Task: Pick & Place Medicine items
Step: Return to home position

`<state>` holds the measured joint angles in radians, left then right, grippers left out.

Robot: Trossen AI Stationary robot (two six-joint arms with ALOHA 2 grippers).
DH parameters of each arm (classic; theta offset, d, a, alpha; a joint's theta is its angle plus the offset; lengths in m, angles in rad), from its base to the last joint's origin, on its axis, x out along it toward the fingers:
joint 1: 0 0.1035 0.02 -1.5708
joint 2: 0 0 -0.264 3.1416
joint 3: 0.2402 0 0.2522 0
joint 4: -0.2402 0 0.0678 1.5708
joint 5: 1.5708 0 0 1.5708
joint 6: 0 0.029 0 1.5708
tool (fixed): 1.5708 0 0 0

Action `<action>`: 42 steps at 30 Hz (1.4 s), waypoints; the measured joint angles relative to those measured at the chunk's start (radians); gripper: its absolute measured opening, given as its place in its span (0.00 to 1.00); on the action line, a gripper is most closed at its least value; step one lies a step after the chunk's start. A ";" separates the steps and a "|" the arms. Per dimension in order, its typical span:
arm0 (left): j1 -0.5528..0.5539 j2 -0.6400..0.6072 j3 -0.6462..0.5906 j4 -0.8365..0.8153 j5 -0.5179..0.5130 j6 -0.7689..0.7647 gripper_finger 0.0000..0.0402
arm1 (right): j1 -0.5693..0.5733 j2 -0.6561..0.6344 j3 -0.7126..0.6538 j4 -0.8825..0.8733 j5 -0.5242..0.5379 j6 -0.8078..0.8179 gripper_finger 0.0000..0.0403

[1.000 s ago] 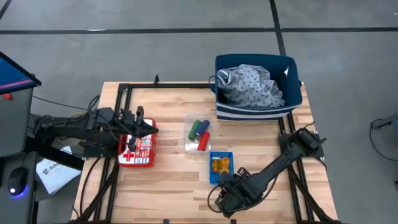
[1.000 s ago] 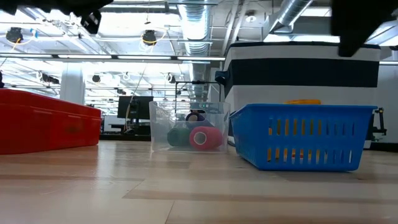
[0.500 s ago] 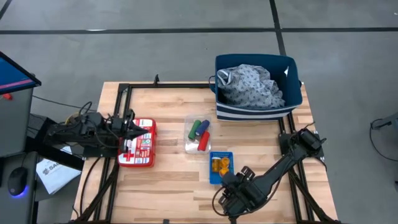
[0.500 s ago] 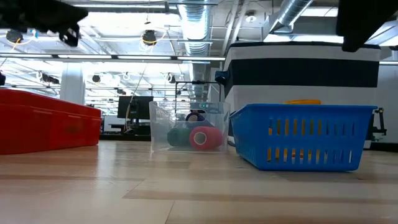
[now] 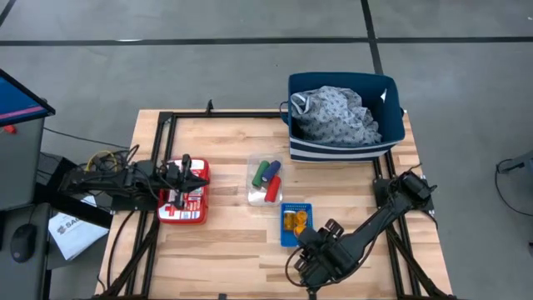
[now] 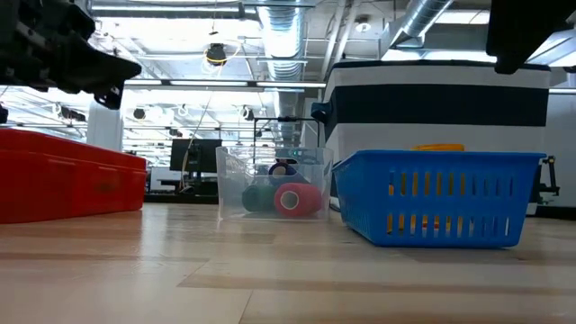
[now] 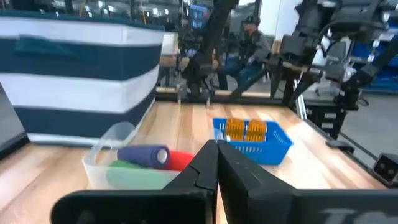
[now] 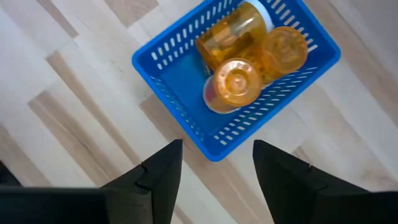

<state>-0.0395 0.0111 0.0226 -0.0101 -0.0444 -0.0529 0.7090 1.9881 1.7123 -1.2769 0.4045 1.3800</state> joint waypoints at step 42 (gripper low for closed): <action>0.000 0.267 -0.014 0.041 -0.008 -0.035 0.00 | -0.148 -0.655 -0.401 -0.126 0.577 -0.428 0.36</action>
<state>-0.0399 0.2779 0.0090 0.0307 -0.0528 -0.0875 0.5609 1.3327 1.3116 -1.4032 0.9810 0.9524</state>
